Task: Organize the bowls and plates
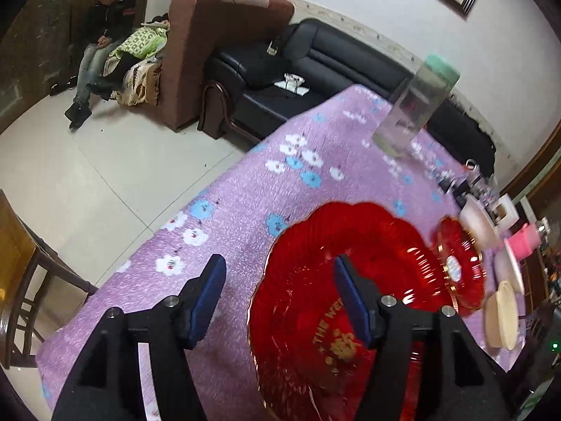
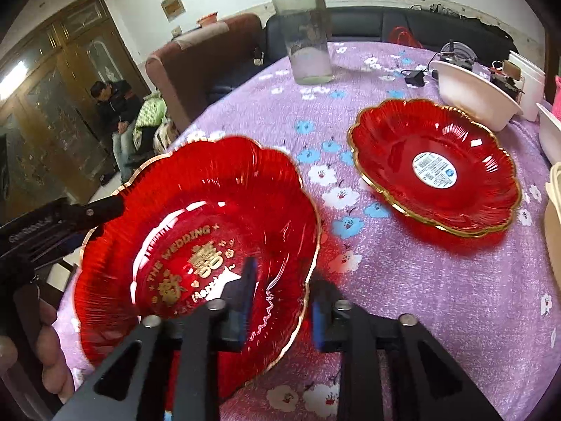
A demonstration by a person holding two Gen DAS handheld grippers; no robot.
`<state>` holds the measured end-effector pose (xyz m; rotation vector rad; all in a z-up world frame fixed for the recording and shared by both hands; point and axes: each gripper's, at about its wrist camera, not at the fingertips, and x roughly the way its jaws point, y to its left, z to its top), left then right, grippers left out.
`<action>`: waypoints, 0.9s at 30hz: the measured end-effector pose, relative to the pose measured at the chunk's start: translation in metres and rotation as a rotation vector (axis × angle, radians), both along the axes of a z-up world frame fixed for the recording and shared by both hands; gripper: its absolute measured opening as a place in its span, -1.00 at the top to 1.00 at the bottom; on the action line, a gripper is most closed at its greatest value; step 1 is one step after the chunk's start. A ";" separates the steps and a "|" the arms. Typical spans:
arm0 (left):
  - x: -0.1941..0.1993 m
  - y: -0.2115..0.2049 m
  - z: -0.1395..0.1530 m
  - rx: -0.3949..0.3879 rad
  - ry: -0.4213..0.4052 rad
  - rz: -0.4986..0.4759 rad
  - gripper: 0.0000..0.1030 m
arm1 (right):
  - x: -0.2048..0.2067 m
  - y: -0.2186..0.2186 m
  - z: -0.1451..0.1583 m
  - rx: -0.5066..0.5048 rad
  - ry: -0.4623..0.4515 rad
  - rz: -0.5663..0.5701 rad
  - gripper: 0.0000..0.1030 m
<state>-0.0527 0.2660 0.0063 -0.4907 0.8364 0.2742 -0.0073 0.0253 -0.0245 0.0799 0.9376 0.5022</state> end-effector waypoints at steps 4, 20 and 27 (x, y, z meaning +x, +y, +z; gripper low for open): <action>-0.015 -0.003 0.022 0.014 -0.045 0.017 -0.42 | -0.012 -0.020 0.016 0.025 -0.039 -0.010 0.25; 0.070 -0.114 0.058 0.032 -0.010 -0.289 -0.51 | 0.048 -0.140 -0.006 0.156 0.123 -0.318 0.24; 0.155 -0.164 0.042 0.086 0.086 -0.415 -0.51 | 0.067 -0.139 -0.010 0.177 0.157 -0.361 0.24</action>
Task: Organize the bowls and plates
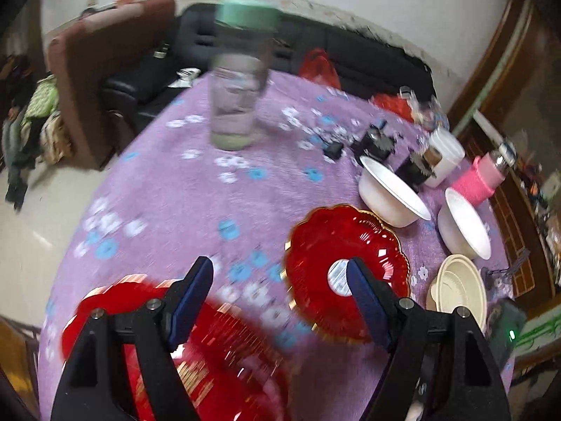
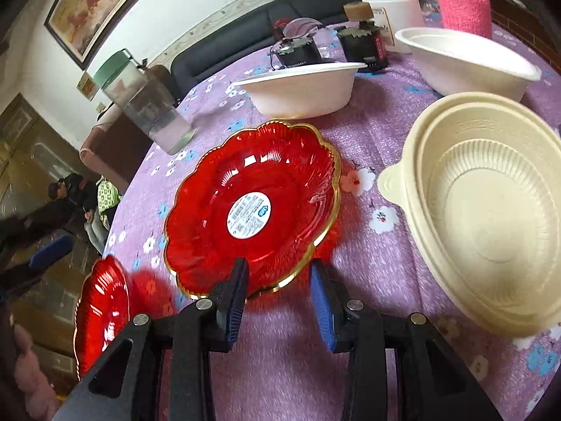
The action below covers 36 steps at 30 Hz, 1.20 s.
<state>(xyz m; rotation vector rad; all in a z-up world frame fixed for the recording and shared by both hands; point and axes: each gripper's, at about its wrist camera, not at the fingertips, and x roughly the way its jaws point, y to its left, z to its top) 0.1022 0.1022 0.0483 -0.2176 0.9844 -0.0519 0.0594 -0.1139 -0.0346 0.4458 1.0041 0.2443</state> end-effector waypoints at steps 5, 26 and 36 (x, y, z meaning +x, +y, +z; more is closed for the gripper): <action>0.050 -0.020 -0.036 0.017 0.109 -0.020 -0.50 | 0.012 -0.006 -0.008 0.044 0.007 -0.009 0.24; 0.082 -0.028 -0.081 0.063 0.201 -0.004 0.41 | 0.022 -0.009 -0.012 0.025 -0.055 -0.012 0.56; 0.050 -0.009 -0.048 0.005 0.121 0.027 0.52 | 0.004 -0.010 0.011 0.053 -0.139 0.000 0.61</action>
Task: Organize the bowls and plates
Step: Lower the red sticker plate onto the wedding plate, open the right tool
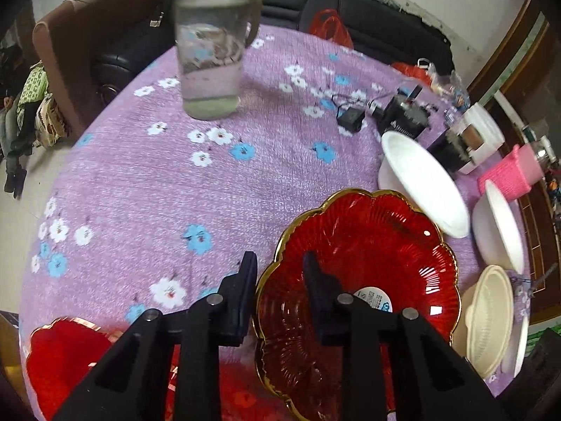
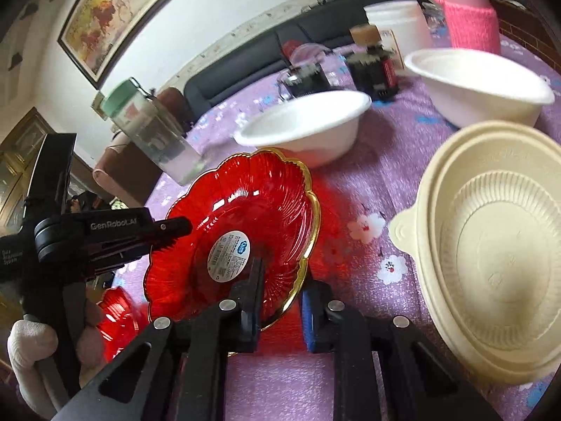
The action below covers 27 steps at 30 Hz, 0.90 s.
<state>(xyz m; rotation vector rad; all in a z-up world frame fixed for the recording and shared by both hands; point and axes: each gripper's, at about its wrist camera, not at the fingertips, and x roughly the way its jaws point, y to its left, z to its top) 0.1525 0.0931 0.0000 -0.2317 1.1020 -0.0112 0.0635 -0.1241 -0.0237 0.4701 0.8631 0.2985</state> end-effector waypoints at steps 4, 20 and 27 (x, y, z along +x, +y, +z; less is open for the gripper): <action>-0.021 0.008 0.017 0.004 -0.034 0.019 0.53 | -0.012 0.005 0.009 0.014 -0.030 0.024 0.63; -0.121 0.063 0.062 0.063 -0.168 0.136 0.53 | -0.060 0.060 0.040 0.021 -0.101 0.197 0.63; -0.155 0.102 0.044 0.023 -0.156 0.217 0.53 | -0.072 0.099 0.035 -0.031 -0.086 0.295 0.63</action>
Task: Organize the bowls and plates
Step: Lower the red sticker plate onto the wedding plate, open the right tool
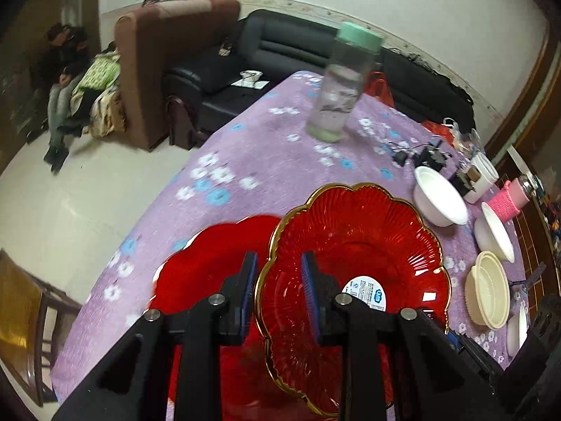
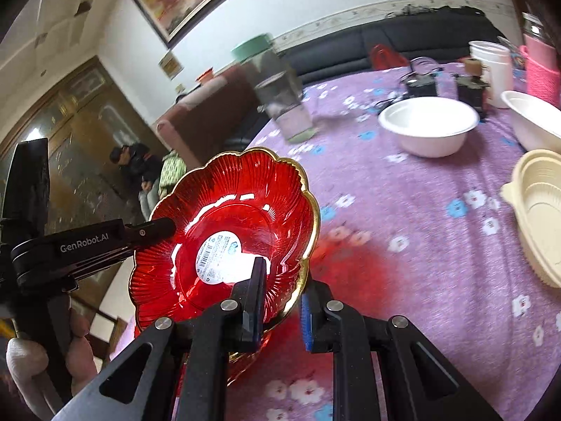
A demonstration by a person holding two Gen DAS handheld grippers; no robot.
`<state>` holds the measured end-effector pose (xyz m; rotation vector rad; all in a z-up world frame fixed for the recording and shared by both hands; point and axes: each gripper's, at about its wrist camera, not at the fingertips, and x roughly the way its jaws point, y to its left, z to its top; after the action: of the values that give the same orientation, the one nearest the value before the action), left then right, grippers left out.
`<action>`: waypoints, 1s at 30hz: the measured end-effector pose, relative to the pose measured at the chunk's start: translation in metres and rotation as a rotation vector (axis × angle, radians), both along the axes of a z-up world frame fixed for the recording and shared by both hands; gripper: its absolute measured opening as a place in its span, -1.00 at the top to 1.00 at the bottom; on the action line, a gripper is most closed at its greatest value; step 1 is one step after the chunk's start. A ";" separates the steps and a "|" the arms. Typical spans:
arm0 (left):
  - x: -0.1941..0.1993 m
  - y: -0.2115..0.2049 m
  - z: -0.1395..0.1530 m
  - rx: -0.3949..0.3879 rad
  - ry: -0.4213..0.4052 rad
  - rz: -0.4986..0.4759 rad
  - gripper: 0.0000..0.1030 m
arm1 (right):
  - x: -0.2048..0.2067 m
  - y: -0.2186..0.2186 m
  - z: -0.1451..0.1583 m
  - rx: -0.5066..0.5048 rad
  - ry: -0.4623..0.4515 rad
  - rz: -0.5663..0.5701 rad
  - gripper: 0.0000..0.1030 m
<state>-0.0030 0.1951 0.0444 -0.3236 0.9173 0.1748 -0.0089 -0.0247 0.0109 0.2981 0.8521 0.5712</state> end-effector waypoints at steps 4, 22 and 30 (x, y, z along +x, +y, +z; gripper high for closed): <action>-0.015 0.021 -0.020 -0.041 0.023 0.047 0.53 | -0.007 0.023 -0.007 -0.054 0.005 0.055 0.63; -0.043 0.042 -0.043 -0.070 0.043 0.122 0.14 | -0.005 0.066 -0.027 -0.185 0.018 0.139 0.63; -0.044 0.043 -0.042 -0.155 0.036 0.103 -0.21 | 0.000 0.069 -0.028 -0.215 0.024 0.159 0.61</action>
<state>-0.0469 0.2384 0.0028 -0.5131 0.9521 0.2057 -0.0090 0.0443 -0.0169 0.0418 0.9571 0.6188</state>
